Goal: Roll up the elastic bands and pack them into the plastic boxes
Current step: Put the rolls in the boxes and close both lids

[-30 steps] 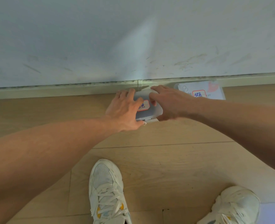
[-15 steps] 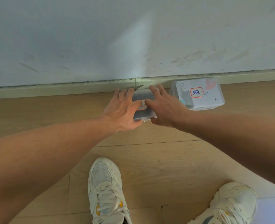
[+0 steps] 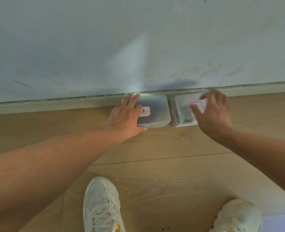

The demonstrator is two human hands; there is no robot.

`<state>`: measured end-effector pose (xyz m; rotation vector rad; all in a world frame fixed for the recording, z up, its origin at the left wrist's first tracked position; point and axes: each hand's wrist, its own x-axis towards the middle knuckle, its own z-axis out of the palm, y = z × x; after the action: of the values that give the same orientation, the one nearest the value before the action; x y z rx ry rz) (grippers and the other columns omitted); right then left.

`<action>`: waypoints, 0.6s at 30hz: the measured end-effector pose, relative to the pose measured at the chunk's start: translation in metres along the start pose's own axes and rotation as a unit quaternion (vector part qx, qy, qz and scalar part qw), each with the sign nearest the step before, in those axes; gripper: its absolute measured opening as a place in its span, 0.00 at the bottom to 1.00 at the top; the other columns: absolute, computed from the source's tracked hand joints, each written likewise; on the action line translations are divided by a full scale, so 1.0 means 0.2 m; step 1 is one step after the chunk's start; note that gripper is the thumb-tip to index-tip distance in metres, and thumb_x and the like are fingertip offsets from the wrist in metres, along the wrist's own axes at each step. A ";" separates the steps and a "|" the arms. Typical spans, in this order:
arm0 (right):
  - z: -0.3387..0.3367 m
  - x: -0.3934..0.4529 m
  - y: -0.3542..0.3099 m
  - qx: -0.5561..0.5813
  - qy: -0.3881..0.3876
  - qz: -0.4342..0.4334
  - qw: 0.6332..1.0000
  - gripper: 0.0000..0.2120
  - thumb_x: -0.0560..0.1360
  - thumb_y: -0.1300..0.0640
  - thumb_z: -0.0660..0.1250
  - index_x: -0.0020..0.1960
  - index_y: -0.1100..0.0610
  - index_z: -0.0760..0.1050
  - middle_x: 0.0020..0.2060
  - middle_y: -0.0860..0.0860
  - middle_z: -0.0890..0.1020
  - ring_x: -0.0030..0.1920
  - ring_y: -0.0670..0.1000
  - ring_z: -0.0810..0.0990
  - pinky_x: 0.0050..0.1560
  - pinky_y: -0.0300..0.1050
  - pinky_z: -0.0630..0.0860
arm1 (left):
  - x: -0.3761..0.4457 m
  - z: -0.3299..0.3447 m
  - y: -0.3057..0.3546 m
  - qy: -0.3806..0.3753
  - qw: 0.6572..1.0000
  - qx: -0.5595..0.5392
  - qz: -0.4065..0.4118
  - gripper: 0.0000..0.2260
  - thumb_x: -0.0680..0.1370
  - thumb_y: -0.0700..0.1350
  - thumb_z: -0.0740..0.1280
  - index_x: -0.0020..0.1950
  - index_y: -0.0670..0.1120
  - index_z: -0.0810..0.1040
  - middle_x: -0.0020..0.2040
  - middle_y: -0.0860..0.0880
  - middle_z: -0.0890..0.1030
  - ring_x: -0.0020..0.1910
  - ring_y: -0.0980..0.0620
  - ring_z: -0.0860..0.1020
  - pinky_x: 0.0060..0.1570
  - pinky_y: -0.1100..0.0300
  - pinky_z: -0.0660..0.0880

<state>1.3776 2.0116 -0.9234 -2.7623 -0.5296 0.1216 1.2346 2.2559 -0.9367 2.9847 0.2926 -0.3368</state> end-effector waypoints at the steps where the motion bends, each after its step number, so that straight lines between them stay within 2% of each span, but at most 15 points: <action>1: -0.02 0.03 0.08 0.016 -0.001 0.090 0.996 0.21 0.78 0.43 0.68 0.63 0.55 0.70 0.70 0.57 0.70 0.72 0.59 0.66 0.72 0.57 0.64 | 0.00 0.00 0.00 0.001 1.000 0.004 0.000 0.28 0.74 0.64 0.72 0.65 0.47 0.73 0.83 0.48 0.54 0.82 0.46 0.51 0.55 0.48 0.77; 3: -0.04 0.06 0.18 0.113 -0.053 0.247 0.961 0.25 0.78 0.42 0.68 0.66 0.56 0.67 0.66 0.57 0.72 0.65 0.61 0.72 0.62 0.57 0.71 | 0.01 -0.02 0.01 0.000 1.000 0.006 -0.001 0.25 0.75 0.62 0.72 0.64 0.47 0.74 0.82 0.48 0.56 0.82 0.47 0.51 0.53 0.49 0.77; 5: -0.02 0.06 0.19 0.220 -0.094 0.319 0.917 0.24 0.79 0.42 0.66 0.66 0.57 0.66 0.60 0.56 0.75 0.56 0.58 0.75 0.52 0.53 0.72 | 0.01 -0.02 0.01 -0.006 1.000 0.014 -0.002 0.24 0.75 0.61 0.72 0.63 0.47 0.74 0.81 0.48 0.56 0.82 0.47 0.52 0.52 0.49 0.77; 8: 0.03 0.07 0.16 0.240 -0.097 0.310 0.915 0.24 0.80 0.43 0.66 0.66 0.58 0.66 0.57 0.55 0.75 0.54 0.58 0.76 0.53 0.55 0.74 | 0.01 -0.03 0.02 -0.011 1.000 0.020 -0.009 0.23 0.75 0.60 0.72 0.62 0.47 0.75 0.81 0.48 0.56 0.82 0.47 0.52 0.51 0.50 0.77; 12: 0.07 0.08 0.11 0.227 -0.092 0.319 0.916 0.25 0.80 0.42 0.65 0.67 0.59 0.65 0.59 0.57 0.76 0.57 0.61 0.77 0.57 0.57 0.76 | 0.01 -0.02 0.02 0.001 1.000 0.015 -0.009 0.22 0.75 0.59 0.73 0.60 0.46 0.76 0.81 0.48 0.57 0.81 0.47 0.53 0.49 0.50 0.77; 15: 0.02 0.06 0.10 0.239 -0.115 0.306 0.914 0.25 0.80 0.44 0.66 0.69 0.58 0.64 0.61 0.57 0.76 0.55 0.58 0.76 0.51 0.52 0.73 | 0.01 -0.03 0.02 -0.008 1.000 0.011 -0.002 0.23 0.74 0.60 0.73 0.60 0.46 0.75 0.82 0.48 0.56 0.82 0.46 0.52 0.51 0.49 0.77; 18: -0.06 0.04 0.09 0.227 -0.161 0.283 0.918 0.29 0.79 0.49 0.69 0.74 0.58 0.63 0.68 0.56 0.74 0.57 0.56 0.73 0.53 0.48 0.70 | 0.01 -0.07 0.02 -0.062 0.998 -0.030 -0.011 0.25 0.72 0.63 0.74 0.59 0.48 0.74 0.81 0.49 0.57 0.81 0.47 0.54 0.56 0.49 0.75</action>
<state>1.3929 1.9949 -0.9193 -2.3507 0.2290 0.7428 1.2408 2.2541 -0.9229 2.8892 0.3154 -0.5031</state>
